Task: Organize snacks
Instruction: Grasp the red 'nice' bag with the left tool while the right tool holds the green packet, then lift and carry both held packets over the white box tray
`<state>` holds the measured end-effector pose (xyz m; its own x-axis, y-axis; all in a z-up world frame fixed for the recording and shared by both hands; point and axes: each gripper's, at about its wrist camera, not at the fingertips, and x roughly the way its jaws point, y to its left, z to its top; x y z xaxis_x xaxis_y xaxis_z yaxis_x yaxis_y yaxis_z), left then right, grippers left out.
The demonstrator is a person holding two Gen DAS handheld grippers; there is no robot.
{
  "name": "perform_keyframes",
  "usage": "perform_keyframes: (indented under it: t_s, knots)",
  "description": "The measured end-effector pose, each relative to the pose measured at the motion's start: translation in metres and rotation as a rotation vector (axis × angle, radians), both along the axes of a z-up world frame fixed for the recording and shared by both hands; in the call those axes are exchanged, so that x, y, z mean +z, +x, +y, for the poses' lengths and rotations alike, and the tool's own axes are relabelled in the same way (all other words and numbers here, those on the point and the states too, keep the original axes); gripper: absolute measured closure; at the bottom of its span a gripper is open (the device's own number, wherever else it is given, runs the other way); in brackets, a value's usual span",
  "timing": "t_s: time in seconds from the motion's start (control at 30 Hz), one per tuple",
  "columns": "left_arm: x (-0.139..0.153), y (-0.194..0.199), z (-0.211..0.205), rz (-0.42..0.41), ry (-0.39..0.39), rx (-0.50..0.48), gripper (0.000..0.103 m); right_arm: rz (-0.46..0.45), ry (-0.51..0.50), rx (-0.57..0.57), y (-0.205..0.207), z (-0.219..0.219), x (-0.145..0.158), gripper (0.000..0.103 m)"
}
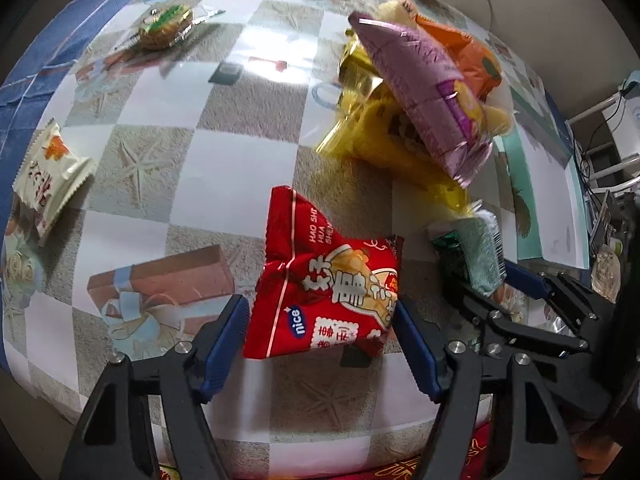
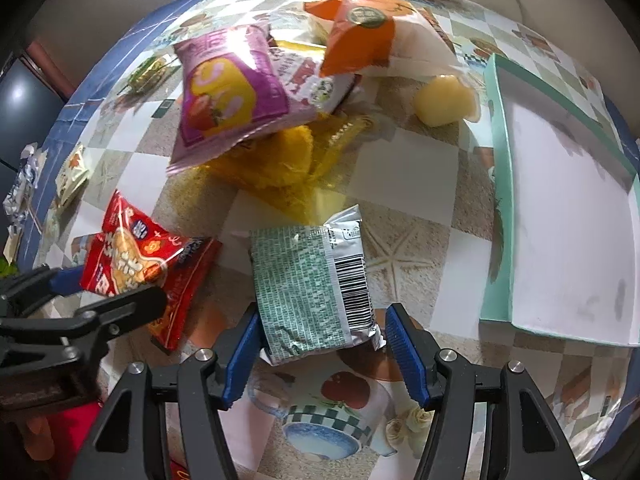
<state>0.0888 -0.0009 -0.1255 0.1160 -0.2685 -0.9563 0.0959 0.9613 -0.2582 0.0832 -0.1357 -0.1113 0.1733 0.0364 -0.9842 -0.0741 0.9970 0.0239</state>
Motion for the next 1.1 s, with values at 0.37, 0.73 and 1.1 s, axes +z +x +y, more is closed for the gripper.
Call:
perform_keyframes:
  t_s: [0.37, 0.73, 1.1]
  knots:
    - [-0.004, 0.0, -0.015, 0.007, -0.015, -0.006, 0.037, 0.011, 0.022, 0.029, 0.021, -0.008, -0.007, 0.036]
    - [-0.005, 0.004, -0.005, 0.009, -0.03, 0.047, 0.042, -0.003, 0.051, 0.022, 0.032, -0.011, -0.001, 0.048]
    - [0.001, 0.004, 0.02, 0.008, -0.033, 0.1, 0.046, -0.005, 0.077, 0.005, 0.032, -0.022, -0.003, 0.049]
